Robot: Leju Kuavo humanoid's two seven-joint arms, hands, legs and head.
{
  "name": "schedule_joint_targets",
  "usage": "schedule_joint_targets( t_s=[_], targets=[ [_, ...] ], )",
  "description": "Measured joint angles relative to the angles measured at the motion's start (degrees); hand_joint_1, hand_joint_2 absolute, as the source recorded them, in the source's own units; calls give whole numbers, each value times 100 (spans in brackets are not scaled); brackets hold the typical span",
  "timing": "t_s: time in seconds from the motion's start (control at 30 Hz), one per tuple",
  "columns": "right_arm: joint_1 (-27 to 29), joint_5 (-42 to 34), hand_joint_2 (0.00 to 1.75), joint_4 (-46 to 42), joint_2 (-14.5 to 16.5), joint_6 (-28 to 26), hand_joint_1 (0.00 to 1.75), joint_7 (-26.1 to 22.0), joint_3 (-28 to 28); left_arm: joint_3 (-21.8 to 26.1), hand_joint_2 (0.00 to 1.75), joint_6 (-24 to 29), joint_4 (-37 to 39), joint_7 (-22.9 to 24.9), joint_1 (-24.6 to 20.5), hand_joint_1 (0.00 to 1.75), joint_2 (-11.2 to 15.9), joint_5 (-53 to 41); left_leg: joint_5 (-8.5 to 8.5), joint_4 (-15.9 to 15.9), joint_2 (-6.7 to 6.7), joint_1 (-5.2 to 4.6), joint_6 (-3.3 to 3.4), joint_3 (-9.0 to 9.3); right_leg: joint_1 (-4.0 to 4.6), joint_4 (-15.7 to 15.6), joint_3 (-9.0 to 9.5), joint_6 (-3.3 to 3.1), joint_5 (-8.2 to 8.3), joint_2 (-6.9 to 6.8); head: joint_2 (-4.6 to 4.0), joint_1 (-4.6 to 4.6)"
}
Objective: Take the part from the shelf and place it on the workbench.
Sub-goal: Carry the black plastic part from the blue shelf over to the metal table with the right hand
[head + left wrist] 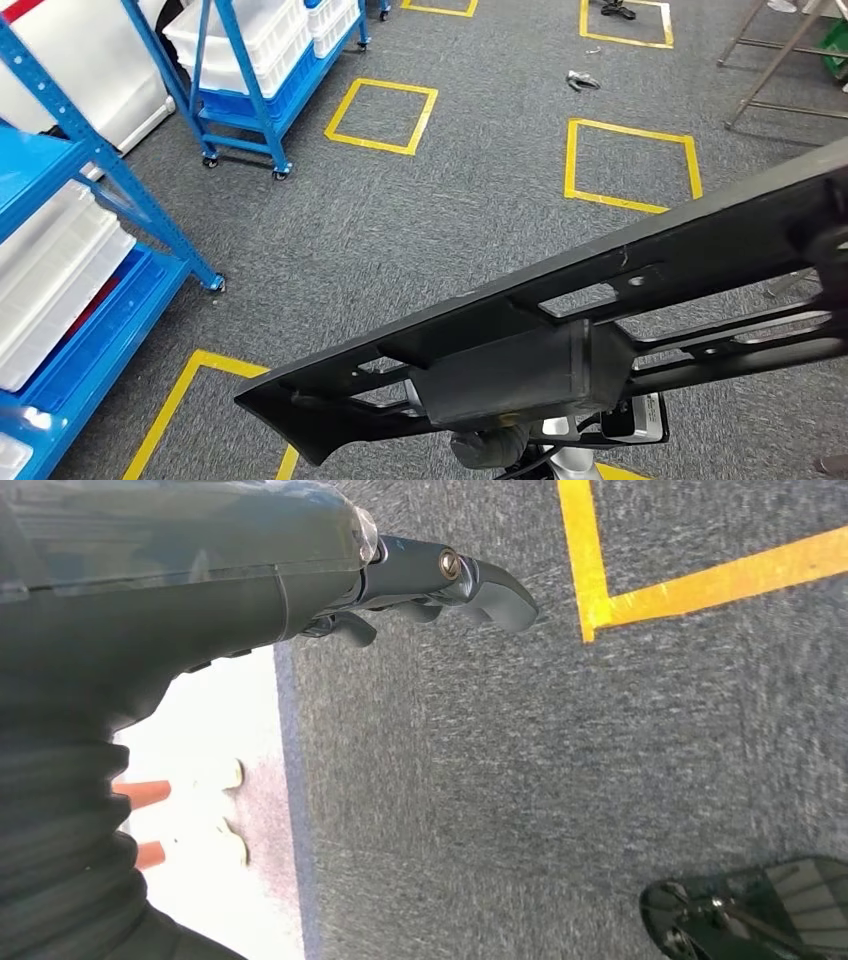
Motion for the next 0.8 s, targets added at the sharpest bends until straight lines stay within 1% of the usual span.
schedule_joint_targets(
  t_s=[0.03,0.07,0.1,0.13,0.17,0.2,0.23,0.27,0.3,0.33,0.37,0.4,0.43,0.47,0.5,0.53,0.6,0.63,0.67,0.7,0.73,0.77,0.8],
  targets=[
    [-3,-5,175,-2,-3,-1,175,-1,2,23,175,-19,0,3,1,0,2,22,-10,-1,43,-10,-24,7,25,-49,12,-24,-19,-7,0,-1],
    [-4,-9,175,-4,-6,-1,175,-1,5,42,175,-27,0,15,-4,0,3,41,-18,-4,94,-13,-50,19,24,-61,4,-48,-4,60,0,-1],
    [-4,-11,175,-5,-9,-2,175,-2,8,60,175,-31,0,36,-11,0,4,56,-43,7,105,-3,-79,26,10,-83,10,-74,10,110,0,0],
    [-12,-13,175,-7,-10,-2,175,-1,14,78,175,-33,0,66,-18,0,4,70,-102,68,46,7,-109,11,-9,-108,20,-107,26,162,0,0],
    [-28,-14,175,-9,-10,-3,175,-1,27,100,175,-38,0,107,-22,0,5,78,-223,239,-57,18,-136,-57,-29,-133,29,-140,45,212,0,-2],
    [-45,-15,175,-10,-10,-6,175,3,44,125,175,-47,0,153,-20,0,8,79,-394,526,-190,32,-157,-184,-42,-146,35,-163,58,260,0,-3],
    [-63,-16,175,-10,-10,-11,175,14,59,148,175,-61,0,206,-15,0,10,76,-584,905,-298,37,-175,-359,-43,-146,31,-178,63,313,0,-6],
    [-74,-20,175,-9,-10,-20,175,32,72,164,175,-75,0,280,-12,0,13,70,-743,1301,-349,44,-191,-550,-41,-141,25,-184,66,369,0,-7],
    [-79,-28,175,-9,-10,-31,175,59,78,174,175,-72,0,369,-11,0,15,61,-805,1573,-369,53,-205,-688,-41,-133,23,-185,66,432,0,-7],
    [-84,-39,175,-8,-10,-45,175,86,81,180,175,-45,0,474,-11,0,14,49,-758,1652,-377,65,-217,-741,-43,-121,22,-183,65,497,0,-7],
    [-90,-54,175,-9,-10,-59,175,109,85,182,175,9,0,583,-10,0,13,34,-603,1506,-385,83,-226,-689,-48,-104,22,-178,61,565,0,-7],
    [-97,-67,175,-9,-10,-71,175,127,89,184,175,93,0,678,-9,0,11,17,-376,1155,-417,105,-235,-540,-54,-81,23,-164,53,630,0,-7],
    [-104,-77,175,-10,-10,-82,175,143,95,185,175,206,0,764,-8,0,11,-8,-201,766,-507,130,-243,-365,-60,-54,18,-142,40,689,0,-6],
    [-111,-83,175,-11,-11,-90,175,160,101,185,175,322,0,830,-5,0,11,-33,-82,432,-602,140,-240,-220,-60,-19,3,-113,27,741,0,-6],
    [-117,-87,175,-13,-11,-100,175,179,113,185,175,444,0,884,-9,0,10,-60,-25,226,-677,144,-221,-131,-62,5,-18,-75,25,784,0,-4],
    [-120,-91,175,-16,-15,-113,175,197,125,185,175,571,0,934,-20,0,9,-91,-33,156,-722,136,-190,-105,-62,15,-42,-37,34,822,0,-3],
    [-124,-105,175,-27,-30,-142,175,214,149,185,175,790,0,1009,-53,0,4,-143,5,131,-652,118,-99,-113,-76,6,-78,37,67,894,0,-2],
    [-123,-116,175,-34,-41,-157,175,215,153,185,175,887,0,1038,-65,0,1,-167,28,111,-605,116,-55,-112,-78,34,-100,64,42,866,0,0],
    [-123,-126,175,-42,-51,-171,175,215,156,185,175,971,0,1051,-65,0,-3,-191,50,89,-550,116,-11,-112,-79,147,-156,87,-44,784,0,4],
    [-122,-135,175,-49,-59,-187,175,214,162,185,175,1048,0,1049,-58,0,-5,-213,67,71,-491,116,23,-116,-77,375,-263,106,-193,673,0,8],
    [-118,-143,175,-54,-68,-201,175,214,168,184,175,1114,0,1041,-47,0,-5,-235,73,69,-433,103,43,-124,-74,705,-414,119,-385,543,0,12],
    [-111,-146,175,-57,-78,-211,175,213,176,183,175,1172,0,1024,-35,0,-5,-256,74,70,-374,90,55,-136,-75,1080,-587,131,-565,465,0,13],
    [-98,-148,175,-58,-91,-225,175,209,183,181,175,1220,0,1004,-23,0,-5,-268,73,72,-315,77,59,-144,-77,1386,-726,136,-680,428,0,13]
  ],
)
